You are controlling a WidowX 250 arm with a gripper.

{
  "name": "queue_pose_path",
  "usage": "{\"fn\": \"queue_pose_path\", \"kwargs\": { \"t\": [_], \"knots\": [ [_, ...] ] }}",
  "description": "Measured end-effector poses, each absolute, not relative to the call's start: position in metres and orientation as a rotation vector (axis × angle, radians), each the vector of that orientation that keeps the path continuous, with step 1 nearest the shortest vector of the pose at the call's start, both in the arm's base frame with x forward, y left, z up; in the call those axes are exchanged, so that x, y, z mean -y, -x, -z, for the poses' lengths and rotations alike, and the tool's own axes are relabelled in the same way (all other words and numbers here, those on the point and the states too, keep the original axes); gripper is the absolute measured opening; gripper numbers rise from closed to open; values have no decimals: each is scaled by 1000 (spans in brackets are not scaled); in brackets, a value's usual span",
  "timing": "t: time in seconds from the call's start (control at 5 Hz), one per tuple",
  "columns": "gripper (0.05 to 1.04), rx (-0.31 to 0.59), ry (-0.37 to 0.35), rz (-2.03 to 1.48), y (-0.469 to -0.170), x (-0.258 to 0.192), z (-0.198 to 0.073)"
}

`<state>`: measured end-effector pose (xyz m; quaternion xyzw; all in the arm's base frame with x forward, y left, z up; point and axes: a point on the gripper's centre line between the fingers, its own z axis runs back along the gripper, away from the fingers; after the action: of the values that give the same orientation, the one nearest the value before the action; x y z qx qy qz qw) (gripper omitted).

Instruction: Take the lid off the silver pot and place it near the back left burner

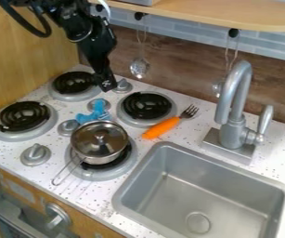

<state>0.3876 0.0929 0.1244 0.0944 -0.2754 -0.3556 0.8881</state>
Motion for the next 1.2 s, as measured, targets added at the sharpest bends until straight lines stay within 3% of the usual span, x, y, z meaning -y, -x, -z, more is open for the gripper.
{"fn": "queue_pose_path", "kwargs": {
  "t": [0.8, 1.2],
  "knots": [
    [1001, 459, -133, 816, -380, -69, -87],
    [1001, 372, -59, 773, -362, -69, -77]
  ]
}}
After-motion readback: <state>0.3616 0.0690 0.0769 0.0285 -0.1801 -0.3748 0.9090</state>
